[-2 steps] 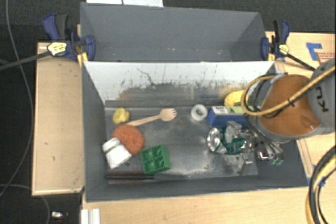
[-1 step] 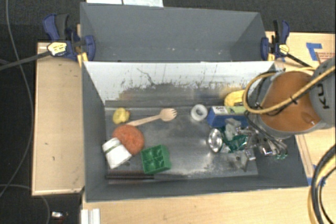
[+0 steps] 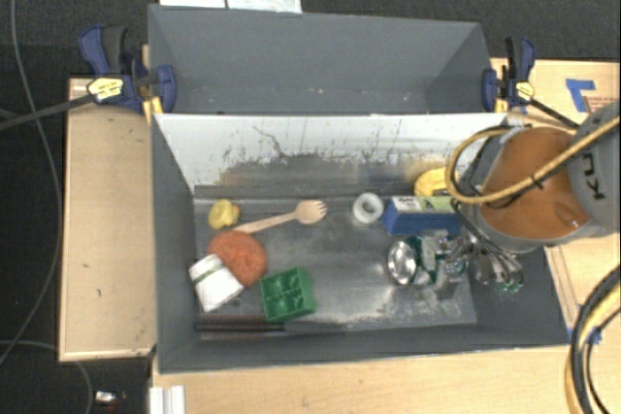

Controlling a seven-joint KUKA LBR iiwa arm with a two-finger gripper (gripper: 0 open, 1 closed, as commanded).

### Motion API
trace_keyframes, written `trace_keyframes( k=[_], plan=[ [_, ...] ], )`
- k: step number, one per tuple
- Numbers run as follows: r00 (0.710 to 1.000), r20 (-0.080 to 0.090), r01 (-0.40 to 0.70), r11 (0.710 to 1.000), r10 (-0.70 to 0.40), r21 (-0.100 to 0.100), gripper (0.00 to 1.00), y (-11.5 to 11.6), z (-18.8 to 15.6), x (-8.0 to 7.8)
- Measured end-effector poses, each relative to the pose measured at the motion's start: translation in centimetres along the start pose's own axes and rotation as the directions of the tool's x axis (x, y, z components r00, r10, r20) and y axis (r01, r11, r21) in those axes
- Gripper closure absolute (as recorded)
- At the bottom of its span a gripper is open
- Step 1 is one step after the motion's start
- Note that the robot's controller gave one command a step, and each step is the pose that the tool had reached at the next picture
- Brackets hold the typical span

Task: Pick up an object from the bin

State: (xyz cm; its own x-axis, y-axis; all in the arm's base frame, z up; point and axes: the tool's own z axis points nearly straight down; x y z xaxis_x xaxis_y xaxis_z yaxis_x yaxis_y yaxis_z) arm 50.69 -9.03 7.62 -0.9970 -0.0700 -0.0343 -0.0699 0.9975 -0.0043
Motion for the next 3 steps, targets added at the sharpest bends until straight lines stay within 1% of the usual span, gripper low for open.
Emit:
trace_keyframes(
  k=[1,2,3],
  plan=[
    [1.000,-0.001,0.002,1.000,-0.002,0.000,1.00,0.0,0.0,0.0],
    [0.991,0.006,0.131,0.991,-0.131,0.007,1.00,0.2,0.1,0.0],
    [0.987,-0.005,0.163,0.987,-0.163,-0.003,1.00,1.1,-5.6,0.7]
  ],
)
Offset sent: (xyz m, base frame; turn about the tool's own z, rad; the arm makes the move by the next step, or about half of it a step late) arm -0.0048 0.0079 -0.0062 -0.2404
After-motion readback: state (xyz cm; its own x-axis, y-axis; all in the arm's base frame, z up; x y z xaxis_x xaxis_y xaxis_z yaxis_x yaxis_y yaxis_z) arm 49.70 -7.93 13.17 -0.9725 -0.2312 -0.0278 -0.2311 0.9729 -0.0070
